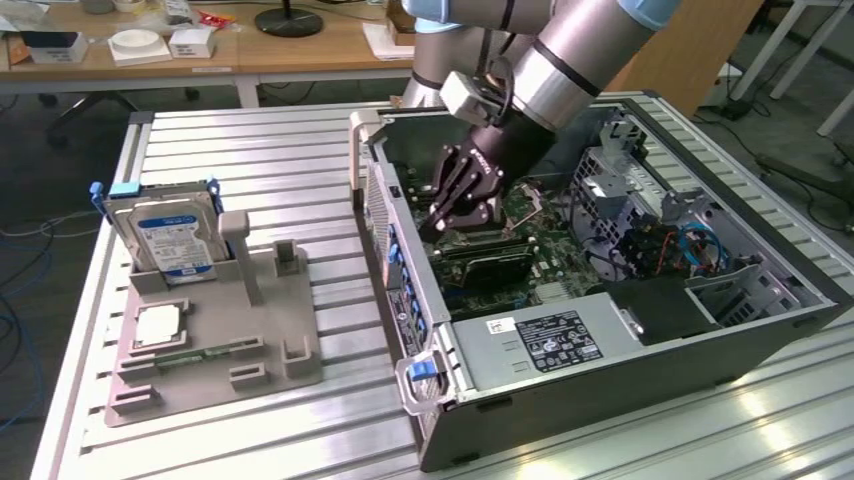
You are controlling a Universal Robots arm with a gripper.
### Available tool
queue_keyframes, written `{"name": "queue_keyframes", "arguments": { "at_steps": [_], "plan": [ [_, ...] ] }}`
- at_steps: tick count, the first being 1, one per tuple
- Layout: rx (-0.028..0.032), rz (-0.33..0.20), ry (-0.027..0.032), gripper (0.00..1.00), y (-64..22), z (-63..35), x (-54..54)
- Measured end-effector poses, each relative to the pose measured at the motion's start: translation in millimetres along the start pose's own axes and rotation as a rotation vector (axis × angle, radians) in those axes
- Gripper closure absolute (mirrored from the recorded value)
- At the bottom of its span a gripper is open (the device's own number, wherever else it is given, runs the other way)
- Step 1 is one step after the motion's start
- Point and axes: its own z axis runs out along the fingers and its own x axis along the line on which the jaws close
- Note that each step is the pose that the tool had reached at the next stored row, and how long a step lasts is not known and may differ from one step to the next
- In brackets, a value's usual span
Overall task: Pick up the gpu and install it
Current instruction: 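Press down on the gpu until it lock into place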
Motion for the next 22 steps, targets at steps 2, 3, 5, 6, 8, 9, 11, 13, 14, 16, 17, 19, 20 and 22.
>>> {"name": "queue_keyframes", "arguments": {
  "at_steps": [2,3,5,6,8,9,11,13,14,16,17,19,20,22],
  "plan": [
    [-0.0188,0.000,-0.0003,0.90,-0.6,-0.4,0.0],
    [-0.0300,0.000,-0.0004,0.90,-0.8,-0.5,0.0],
    [-0.0544,-0.001,-0.0010,0.90,-1.1,-0.6,0.2],
    [-0.0632,-0.001,-0.0009,0.90,-1.1,-0.7,0.7],
    [-0.0752,-0.001,-0.0014,0.90,-2.6,-0.6,1.7],
    [-0.0783,-0.001,-0.0015,0.90,-4.4,-0.6,2.0],
    [-0.0806,-0.001,-0.0015,0.90,-7.9,-0.7,2.3],
    [-0.0845,-0.001,-0.0013,0.90,-9.4,-0.9,3.8],
    [-0.0859,-0.001,-0.0014,0.90,-10.0,-0.8,4.5],
    [-0.0873,-0.001,-0.0014,0.90,-10.4,-0.2,6.4],
    [-0.0879,-0.001,-0.0015,0.90,-10.5,0.1,7.0],
    [-0.0900,-0.001,-0.0015,0.90,-10.6,0.4,8.0],
    [-0.0911,-0.001,-0.0017,0.90,-10.7,0.6,8.1],
    [-0.0929,-0.001,-0.0014,0.90,-10.7,0.6,8.2]
  ]
}}
